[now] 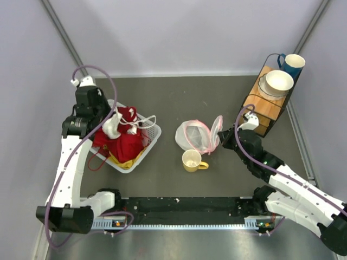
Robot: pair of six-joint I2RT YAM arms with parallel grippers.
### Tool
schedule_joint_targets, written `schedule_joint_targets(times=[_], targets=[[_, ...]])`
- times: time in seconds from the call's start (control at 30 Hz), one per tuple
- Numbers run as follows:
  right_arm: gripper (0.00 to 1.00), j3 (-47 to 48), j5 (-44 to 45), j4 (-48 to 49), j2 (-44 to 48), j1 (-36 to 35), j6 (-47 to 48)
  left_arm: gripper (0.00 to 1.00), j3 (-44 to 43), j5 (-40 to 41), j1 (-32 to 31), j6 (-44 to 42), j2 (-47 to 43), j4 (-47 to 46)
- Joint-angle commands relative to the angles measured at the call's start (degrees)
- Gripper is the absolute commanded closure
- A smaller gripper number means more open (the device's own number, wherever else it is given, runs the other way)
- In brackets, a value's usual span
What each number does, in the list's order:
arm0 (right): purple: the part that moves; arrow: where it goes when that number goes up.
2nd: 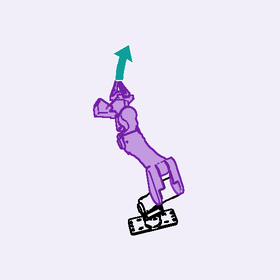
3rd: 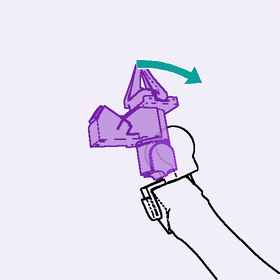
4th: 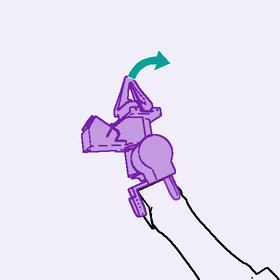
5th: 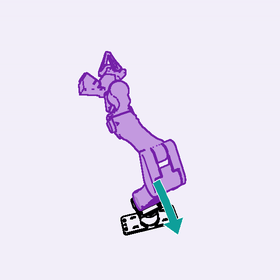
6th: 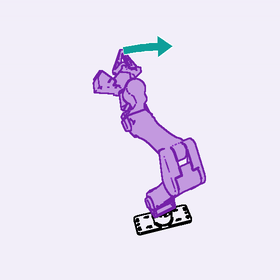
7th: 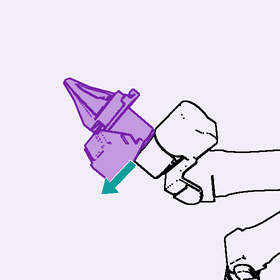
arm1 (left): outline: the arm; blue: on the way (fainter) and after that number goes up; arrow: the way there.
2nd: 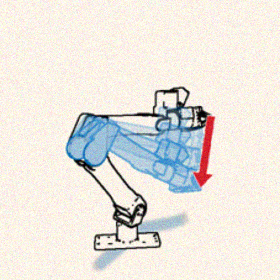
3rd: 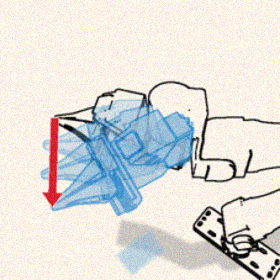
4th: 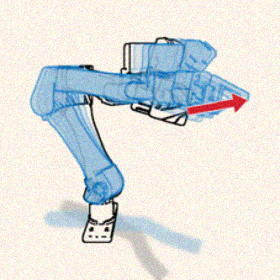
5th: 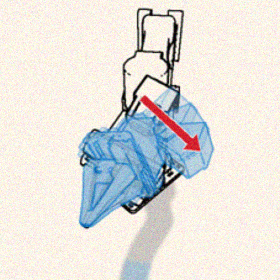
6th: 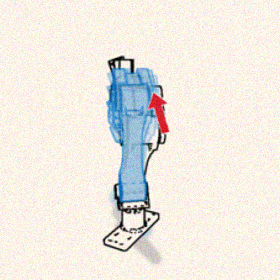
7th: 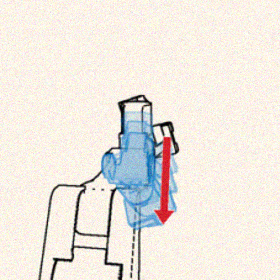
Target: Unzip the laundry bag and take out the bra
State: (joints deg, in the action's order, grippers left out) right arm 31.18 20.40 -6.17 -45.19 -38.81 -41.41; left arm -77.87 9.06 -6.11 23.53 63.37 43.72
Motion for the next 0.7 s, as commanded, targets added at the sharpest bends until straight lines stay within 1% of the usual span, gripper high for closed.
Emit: schedule_joint_targets(times=[0.0, 0.07, 0.1, 0.23, 0.3, 0.43, 0.53, 0.57, 0.63, 0.67], targets=[[1.0, 1.87, -0.8, 3.54, -0.07, 0.4, 1.07, 1.0, 9.46, -3.71, 5.49, 4.07, -1.67, -1.54], [1.0, 1.78, -0.8, 3.45, -0.07, 0.4, 1.5, 1.0, 11.32, -1.86, 5.67, 4.07, -2.46, -0.66], [1.0, 1.78, -0.89, 3.36, -0.07, 0.49, 1.68, 1.0, 12.46, -1.85, 7.15, 3.98, -2.99, -0.48], [1.0, 1.87, -1.15, 3.71, -0.77, 0.4, 1.77, 1.0, 13.79, -1.59, 7.52, 4.42, -4.31, -2.06], [1.0, 2.22, -1.94, 4.32, -1.57, 0.4, 1.77, 1.0, 13.88, -2.11, 7.52, 4.59, -3.7, -1.89], [1.0, 2.31, -2.04, 4.77, -1.83, 0.4, 1.77, 1.0, 16.51, -6.59, 7.43, 4.16, -2.64, -3.99], [1.0, 2.4, -1.68, 4.24, -1.22, 0.49, 1.94, 1.0, 16.87, -1.08, 7.52, 6.26, -1.77, -4.0], [1.0, 2.31, -1.6, 3.98, -1.04, 0.49, 1.95, 1.0, 16.35, 2.94, 7.6, 7.05, -1.59, -3.39], [1.0, 2.13, -0.98, 3.63, -0.17, 0.49, 2.03, 1.0, 14.68, 5.26, 7.78, 6.97, -1.15, -4.08], [1.0, 2.04, -0.89, 3.54, -0.08, 0.4, 2.12, 0.99, 13.98, 4.22, 7.78, 6.97, -0.8, -4.17]])
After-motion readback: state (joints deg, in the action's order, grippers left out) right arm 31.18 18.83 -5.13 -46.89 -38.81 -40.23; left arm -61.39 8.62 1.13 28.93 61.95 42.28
